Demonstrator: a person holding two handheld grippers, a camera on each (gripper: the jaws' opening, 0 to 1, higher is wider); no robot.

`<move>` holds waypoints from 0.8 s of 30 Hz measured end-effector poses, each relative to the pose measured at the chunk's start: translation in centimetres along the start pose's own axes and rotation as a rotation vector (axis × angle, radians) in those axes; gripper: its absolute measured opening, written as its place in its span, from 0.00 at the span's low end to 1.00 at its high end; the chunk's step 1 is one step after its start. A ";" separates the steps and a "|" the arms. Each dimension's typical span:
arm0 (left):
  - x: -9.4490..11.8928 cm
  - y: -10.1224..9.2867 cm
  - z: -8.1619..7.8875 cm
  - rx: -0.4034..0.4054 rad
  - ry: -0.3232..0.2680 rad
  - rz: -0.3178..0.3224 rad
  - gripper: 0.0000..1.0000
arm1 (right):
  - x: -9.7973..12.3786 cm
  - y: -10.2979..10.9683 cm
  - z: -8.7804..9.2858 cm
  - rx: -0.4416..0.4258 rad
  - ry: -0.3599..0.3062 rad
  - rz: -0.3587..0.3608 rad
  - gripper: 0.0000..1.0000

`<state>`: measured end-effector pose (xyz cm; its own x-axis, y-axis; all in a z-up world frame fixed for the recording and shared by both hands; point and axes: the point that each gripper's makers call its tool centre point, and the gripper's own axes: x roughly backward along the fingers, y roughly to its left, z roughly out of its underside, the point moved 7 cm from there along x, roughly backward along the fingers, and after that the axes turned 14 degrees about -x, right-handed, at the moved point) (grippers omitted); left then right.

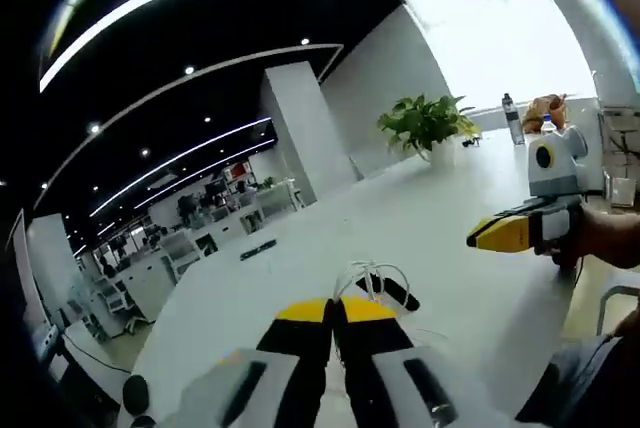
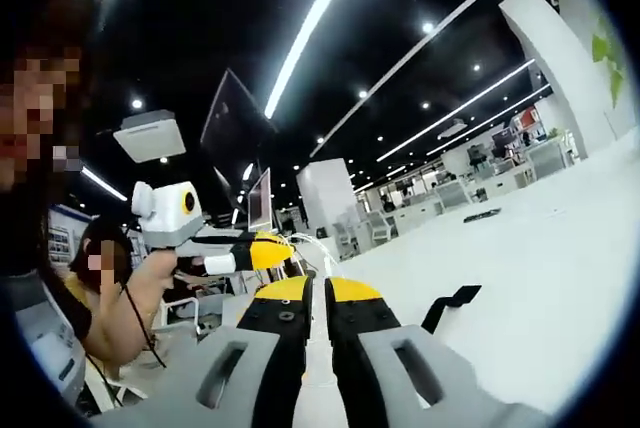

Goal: Peel open the Velcro strap on the desktop, arrange the wired earphones neatly onto it, and close the Velcro strap to secure them.

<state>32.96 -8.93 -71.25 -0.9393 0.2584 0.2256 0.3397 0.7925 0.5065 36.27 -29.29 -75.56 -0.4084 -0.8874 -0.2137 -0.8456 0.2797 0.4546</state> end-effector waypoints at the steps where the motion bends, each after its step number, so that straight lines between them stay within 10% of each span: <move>1: 0.0 0.2 -0.2 0.011 -0.011 0.006 0.06 | -0.1 0.0 -0.3 0.001 -0.003 -0.001 0.09; 8: 0.3 1.1 -0.9 0.030 -0.049 -0.012 0.06 | -1.7 0.4 -0.5 0.075 0.028 0.005 0.11; 24: 0.6 1.6 -1.0 0.029 -0.061 -0.053 0.06 | -5.4 4.1 9.4 0.351 0.361 -0.049 0.16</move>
<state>33.03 -8.03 -69.51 -0.9574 0.2484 0.1474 0.2889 0.8214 0.4918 31.78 -19.95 -80.71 -0.2727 -0.9554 0.1135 -0.9507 0.2857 0.1206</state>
